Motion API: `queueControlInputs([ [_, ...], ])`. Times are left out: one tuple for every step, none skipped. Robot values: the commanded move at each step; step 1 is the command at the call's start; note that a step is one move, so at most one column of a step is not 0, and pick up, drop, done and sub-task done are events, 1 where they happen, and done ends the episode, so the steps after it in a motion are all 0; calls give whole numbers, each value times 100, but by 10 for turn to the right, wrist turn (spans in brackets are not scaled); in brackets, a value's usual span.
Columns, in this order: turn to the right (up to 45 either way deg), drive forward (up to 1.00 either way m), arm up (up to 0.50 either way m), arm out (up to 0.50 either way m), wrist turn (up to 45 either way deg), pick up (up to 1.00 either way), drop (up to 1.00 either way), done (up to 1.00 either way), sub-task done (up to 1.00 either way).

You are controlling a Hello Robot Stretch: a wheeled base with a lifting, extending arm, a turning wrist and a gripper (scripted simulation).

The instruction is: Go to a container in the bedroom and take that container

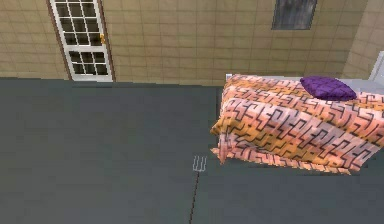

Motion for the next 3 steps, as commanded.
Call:
queueControlInputs([
  [0, 0, 0, 0, 450, 0, 0, 0, 0],
  [0, 0, 0, 0, 450, 0, 0, 0, 0],
  [0, 0, 0, 0, 450, 0, 0, 0, 0],
])
